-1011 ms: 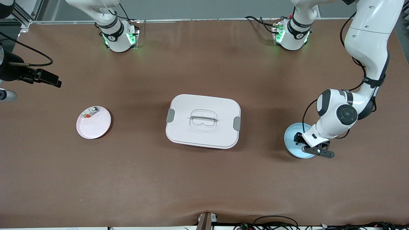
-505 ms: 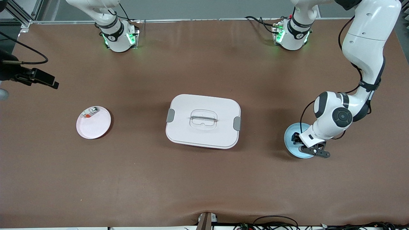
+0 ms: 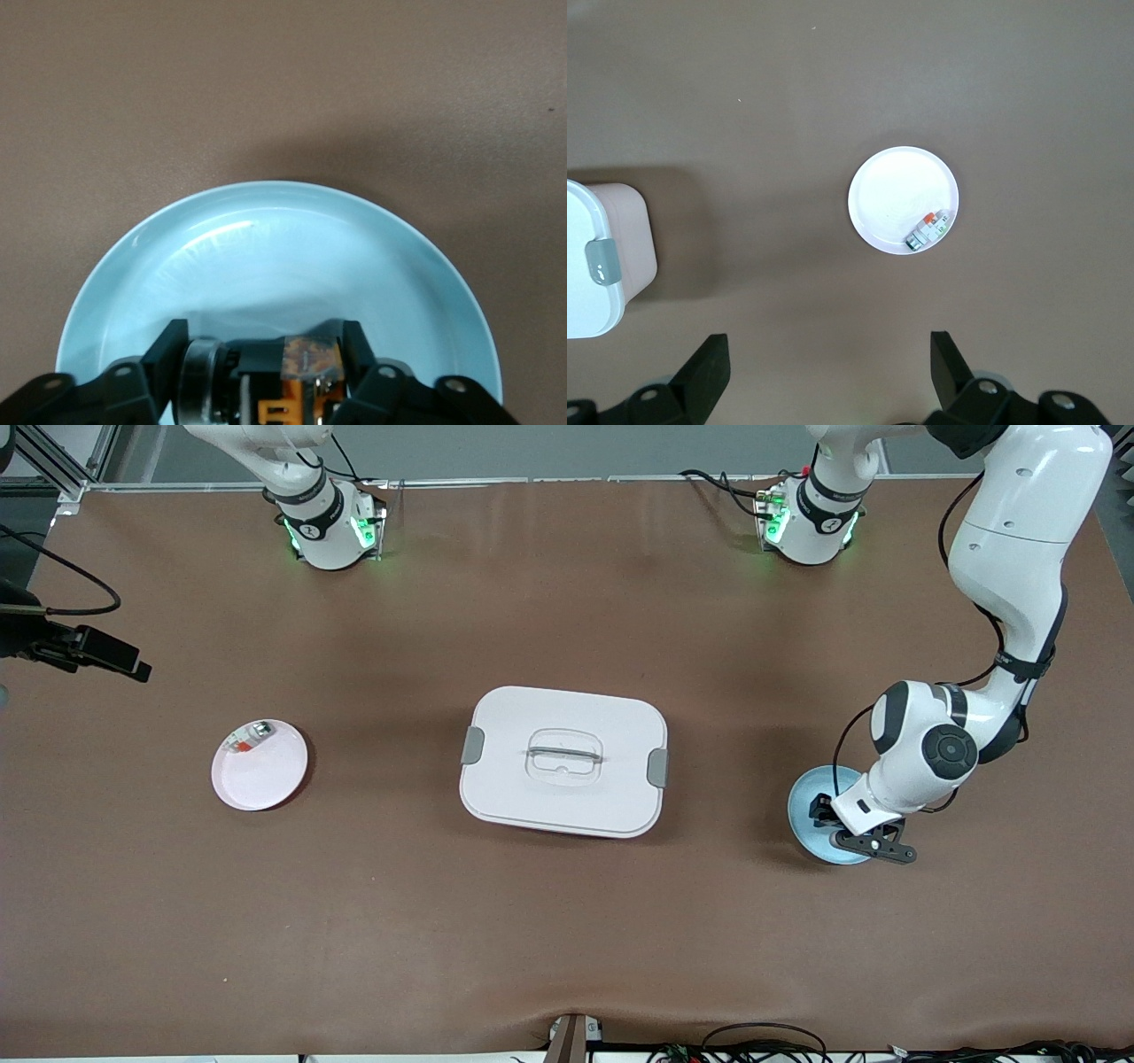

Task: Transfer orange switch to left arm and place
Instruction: 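Lower the switch with the left gripper into the light-blue dish, then open the left gripper and lift it away from the dish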

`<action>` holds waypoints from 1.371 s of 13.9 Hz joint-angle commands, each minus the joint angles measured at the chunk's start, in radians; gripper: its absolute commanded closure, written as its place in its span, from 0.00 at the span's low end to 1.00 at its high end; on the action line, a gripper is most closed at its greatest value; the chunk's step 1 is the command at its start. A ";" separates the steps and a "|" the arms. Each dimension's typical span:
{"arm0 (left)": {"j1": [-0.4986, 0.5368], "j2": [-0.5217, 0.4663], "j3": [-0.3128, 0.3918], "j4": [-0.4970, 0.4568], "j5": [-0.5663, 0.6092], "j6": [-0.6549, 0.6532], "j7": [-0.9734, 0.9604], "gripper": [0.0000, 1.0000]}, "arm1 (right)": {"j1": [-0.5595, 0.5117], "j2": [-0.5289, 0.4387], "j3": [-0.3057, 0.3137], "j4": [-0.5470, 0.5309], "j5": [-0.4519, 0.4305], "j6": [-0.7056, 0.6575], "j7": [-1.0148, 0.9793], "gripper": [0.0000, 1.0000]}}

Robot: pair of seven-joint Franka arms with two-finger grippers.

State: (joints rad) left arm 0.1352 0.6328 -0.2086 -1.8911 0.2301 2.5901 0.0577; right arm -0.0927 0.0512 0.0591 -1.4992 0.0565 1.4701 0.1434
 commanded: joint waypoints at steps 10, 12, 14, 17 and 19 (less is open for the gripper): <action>0.012 -0.062 -0.009 0.053 0.032 -0.160 -0.010 0.00 | 0.013 -0.056 0.018 -0.075 -0.083 0.053 0.005 0.00; 0.012 -0.093 -0.009 0.082 0.032 -0.246 -0.010 0.00 | 0.011 -0.056 0.018 -0.076 -0.083 0.052 0.005 0.00; 0.014 -0.134 -0.009 0.084 0.032 -0.284 -0.007 0.00 | 0.008 -0.056 0.016 -0.078 -0.075 0.052 0.005 0.00; 0.027 -0.189 -0.011 0.081 0.031 -0.353 -0.003 0.00 | 0.007 -0.056 0.016 -0.078 -0.070 0.065 0.004 0.00; 0.032 -0.232 -0.012 0.081 0.018 -0.424 -0.001 0.00 | 0.007 -0.054 0.016 -0.078 -0.069 0.081 0.004 0.00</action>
State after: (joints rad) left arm 0.1505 0.4548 -0.2087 -1.7941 0.2341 2.2247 0.0581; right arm -0.0819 0.0242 0.0735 -1.5452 -0.0103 1.5274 0.1440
